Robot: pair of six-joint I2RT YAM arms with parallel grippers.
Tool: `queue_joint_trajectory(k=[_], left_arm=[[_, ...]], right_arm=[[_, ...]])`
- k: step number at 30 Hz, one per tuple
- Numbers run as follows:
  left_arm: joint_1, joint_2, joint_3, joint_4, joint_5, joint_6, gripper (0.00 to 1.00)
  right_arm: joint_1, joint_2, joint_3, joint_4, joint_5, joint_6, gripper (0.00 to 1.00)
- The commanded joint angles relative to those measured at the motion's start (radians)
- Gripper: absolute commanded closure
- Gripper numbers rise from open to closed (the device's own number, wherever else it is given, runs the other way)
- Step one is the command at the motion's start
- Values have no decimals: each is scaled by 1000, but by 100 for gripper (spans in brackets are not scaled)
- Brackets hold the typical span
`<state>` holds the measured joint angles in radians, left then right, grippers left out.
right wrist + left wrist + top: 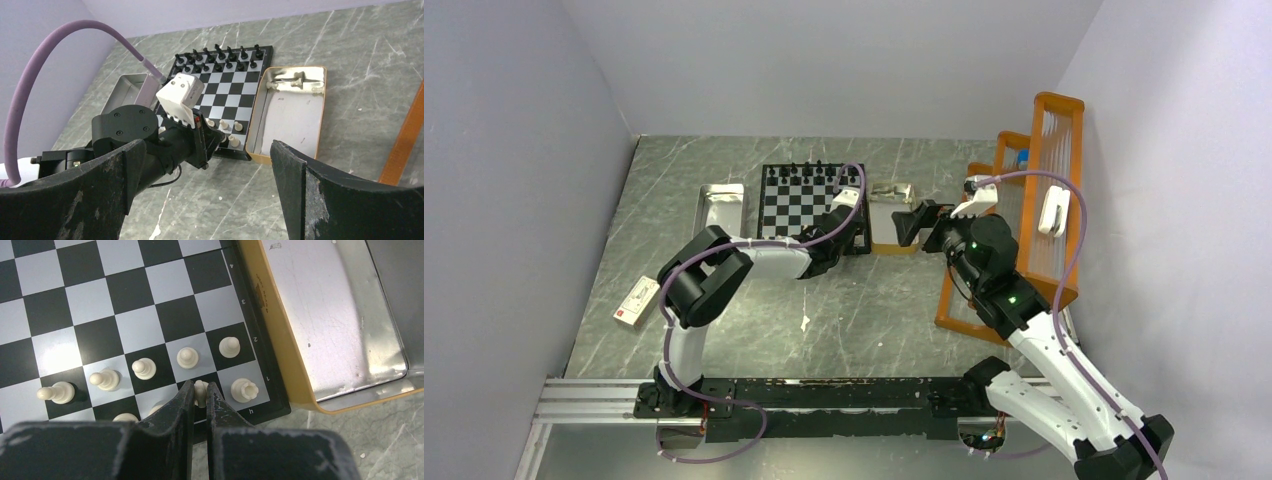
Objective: Set up the chess pieces on the board
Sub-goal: Place the chess piece on the chessboard.
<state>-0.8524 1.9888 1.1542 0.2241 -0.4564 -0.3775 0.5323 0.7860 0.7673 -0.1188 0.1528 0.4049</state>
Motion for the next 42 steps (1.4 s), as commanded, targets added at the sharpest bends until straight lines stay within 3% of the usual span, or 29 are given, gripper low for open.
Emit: queue_joint_trajectory(k=[1,42], left_arm=[[2,18,35,1,26,-7,90],[-2,1,85,-106,38,-14,86]], right_arm=[[3,3,-13,50,0,8,0],[3,39,-32,77,-12,-1,0]])
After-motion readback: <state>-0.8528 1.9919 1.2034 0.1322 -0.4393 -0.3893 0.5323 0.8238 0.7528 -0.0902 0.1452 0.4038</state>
